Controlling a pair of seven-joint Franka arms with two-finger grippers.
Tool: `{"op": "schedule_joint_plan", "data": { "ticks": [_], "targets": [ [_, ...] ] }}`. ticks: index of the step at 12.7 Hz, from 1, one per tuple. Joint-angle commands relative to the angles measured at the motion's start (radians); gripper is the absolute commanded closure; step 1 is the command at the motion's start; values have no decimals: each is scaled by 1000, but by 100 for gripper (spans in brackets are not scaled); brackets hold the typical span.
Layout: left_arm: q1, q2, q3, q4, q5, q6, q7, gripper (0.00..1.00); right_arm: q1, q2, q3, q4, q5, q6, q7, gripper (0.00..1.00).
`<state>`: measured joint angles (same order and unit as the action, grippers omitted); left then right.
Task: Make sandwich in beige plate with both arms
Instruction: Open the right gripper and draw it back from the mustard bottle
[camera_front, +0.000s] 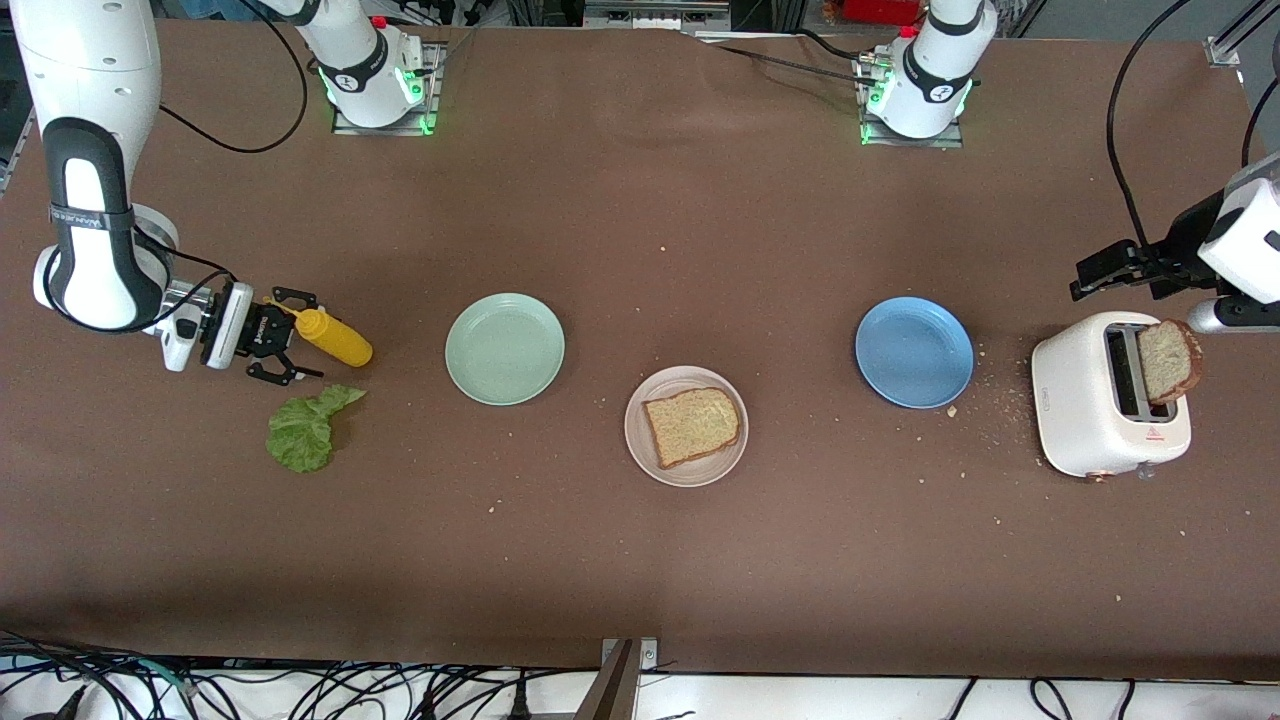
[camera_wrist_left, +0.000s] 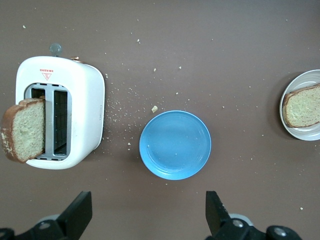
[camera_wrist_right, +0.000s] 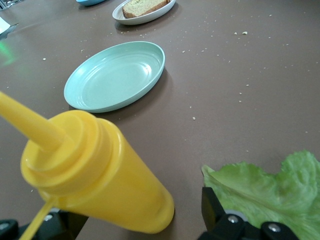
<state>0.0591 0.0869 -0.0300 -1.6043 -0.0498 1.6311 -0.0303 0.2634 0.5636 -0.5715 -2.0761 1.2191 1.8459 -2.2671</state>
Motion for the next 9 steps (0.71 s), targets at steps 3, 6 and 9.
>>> {"op": "schedule_joint_plan", "data": {
  "ticks": [3, 6, 9],
  "targets": [
    [-5, 4, -2, 9, 25, 4, 15, 0, 0, 19, -1, 1, -21, -8, 6, 3],
    [-5, 8, -2, 9, 25, 4, 15, 0, -4, 27, -1, 1, -20, -10, 0, 3],
    [-5, 10, -7, 9, 25, 6, 15, 0, -21, 41, -2, 2, -20, -11, -29, 2]
  ]
}}
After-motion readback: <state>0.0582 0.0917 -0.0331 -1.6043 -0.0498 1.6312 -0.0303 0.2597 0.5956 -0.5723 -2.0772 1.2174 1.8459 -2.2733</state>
